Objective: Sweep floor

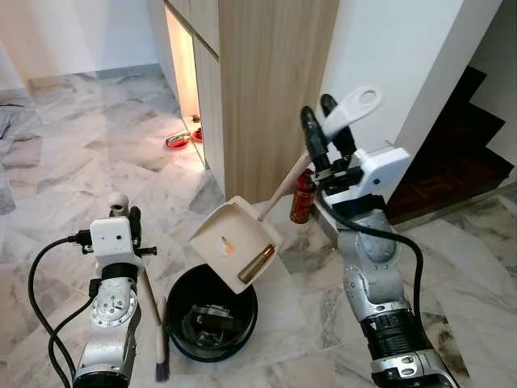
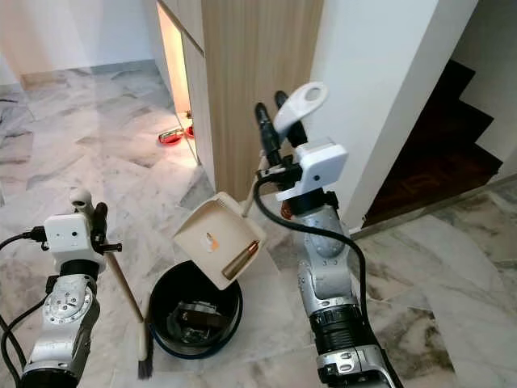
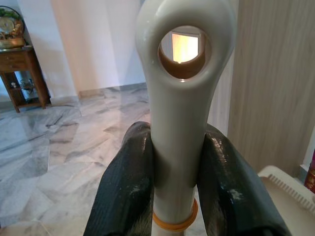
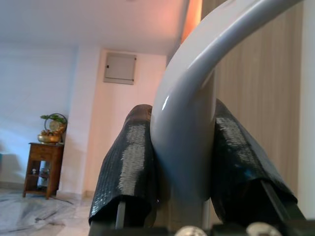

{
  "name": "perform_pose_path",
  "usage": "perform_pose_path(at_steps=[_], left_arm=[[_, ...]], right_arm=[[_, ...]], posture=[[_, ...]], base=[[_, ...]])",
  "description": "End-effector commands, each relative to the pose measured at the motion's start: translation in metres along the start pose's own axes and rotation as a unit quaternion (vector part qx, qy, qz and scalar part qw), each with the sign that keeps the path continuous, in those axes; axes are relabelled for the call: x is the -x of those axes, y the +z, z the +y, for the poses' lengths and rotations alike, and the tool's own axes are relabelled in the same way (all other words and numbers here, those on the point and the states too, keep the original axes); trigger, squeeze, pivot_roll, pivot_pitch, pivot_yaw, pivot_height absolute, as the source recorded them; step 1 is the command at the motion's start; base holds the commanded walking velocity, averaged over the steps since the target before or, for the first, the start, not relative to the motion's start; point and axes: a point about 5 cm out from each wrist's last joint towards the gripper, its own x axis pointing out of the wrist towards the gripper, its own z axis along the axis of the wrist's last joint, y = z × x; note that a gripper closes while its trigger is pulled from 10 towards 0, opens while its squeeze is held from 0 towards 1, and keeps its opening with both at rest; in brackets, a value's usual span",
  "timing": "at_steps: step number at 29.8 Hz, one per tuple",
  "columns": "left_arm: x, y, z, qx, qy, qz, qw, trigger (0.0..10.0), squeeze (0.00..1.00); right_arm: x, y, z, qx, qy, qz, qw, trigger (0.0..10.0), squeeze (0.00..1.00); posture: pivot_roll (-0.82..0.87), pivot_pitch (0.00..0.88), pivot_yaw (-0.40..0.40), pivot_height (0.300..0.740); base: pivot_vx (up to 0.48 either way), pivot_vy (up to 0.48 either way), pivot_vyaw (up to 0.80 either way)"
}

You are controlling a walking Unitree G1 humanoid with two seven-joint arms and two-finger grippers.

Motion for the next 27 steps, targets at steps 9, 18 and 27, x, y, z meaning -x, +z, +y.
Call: perform_pose_path(at_steps=[9,18,27], left_arm=[[-0.008,0.009,0.001,0.002,-0.001,-0.028,1.000,10.0,0.00],[-0.011,0.011,0.002,0.002,0.000,-0.032,0.999,10.0,0.00],[-0.011,0.011,0.005,0.001,0.003,-0.034,0.999,10.0,0.00]], right_arm=[[-0.008,0.037,0.012,0.014,0.033,-0.087,0.996,10.0,0.00],[-0.007,0.049,0.012,-0.014,0.006,-0.112,0.994,10.0,0.00],[-0.008,0.057,0.017,-0.012,0.019,-0.129,0.991,10.0,0.00]], posture=[[0.09,0.000,-0.016,0.740],[0.09,0.000,-0.013,0.740],[0.10,0.000,-0.010,0.740]], base=[[0.000,0.000,0.00],[0.000,0.000,0.00],[0.000,0.000,0.00]])
